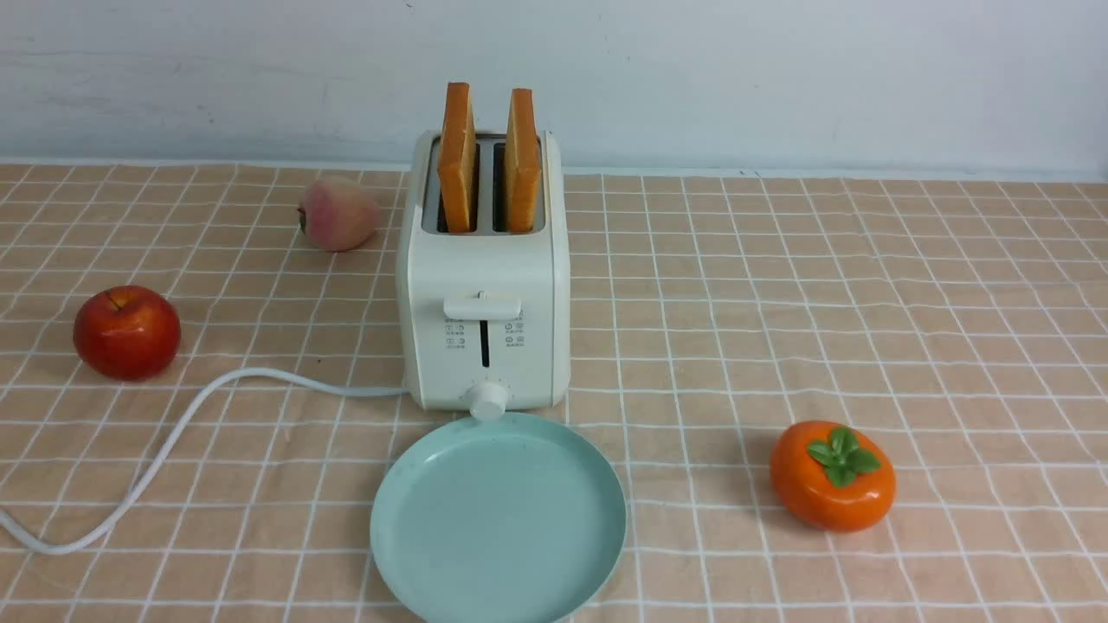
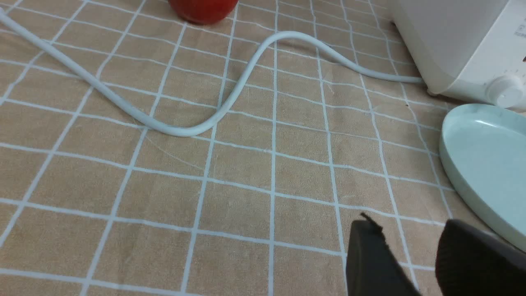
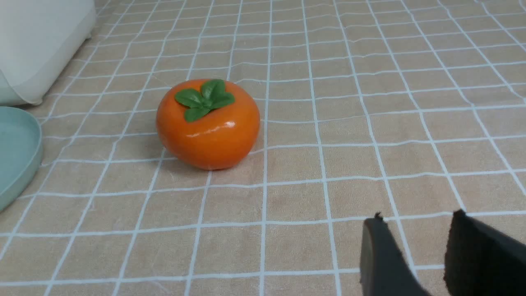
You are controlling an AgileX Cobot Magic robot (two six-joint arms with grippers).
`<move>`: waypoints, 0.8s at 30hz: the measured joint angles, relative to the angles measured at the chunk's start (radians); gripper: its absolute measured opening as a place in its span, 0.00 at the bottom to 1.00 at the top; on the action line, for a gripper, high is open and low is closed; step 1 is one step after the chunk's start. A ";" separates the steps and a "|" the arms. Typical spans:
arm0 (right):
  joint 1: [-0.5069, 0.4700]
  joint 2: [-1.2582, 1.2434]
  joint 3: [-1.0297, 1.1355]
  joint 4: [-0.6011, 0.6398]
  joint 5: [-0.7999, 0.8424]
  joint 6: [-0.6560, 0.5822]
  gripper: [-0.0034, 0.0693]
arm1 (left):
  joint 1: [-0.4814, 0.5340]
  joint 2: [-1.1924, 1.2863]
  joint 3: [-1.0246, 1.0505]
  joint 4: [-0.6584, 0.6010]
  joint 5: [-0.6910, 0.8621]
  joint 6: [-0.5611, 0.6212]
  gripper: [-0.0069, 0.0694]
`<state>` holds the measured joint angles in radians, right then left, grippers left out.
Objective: Take toasted bread from bread machine on light coffee tablecloth place on plate.
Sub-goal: 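Reach for a toast slice standing in the toaster with the left gripper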
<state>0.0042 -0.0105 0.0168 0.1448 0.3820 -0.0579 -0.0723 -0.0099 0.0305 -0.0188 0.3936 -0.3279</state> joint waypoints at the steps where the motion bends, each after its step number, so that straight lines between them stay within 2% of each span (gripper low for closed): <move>1: 0.000 0.000 0.000 0.000 0.000 0.000 0.38 | 0.000 0.000 0.000 0.000 0.000 0.000 0.40; 18: 0.000 0.000 0.000 0.000 0.000 0.000 0.38 | 0.000 0.000 0.000 0.002 0.000 0.001 0.40; 24: 0.000 0.000 0.000 0.000 0.000 0.000 0.38 | 0.000 0.000 0.000 -0.004 -0.051 -0.013 0.40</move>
<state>0.0042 -0.0105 0.0168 0.1448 0.3820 -0.0579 -0.0723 -0.0099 0.0305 -0.0231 0.3421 -0.3413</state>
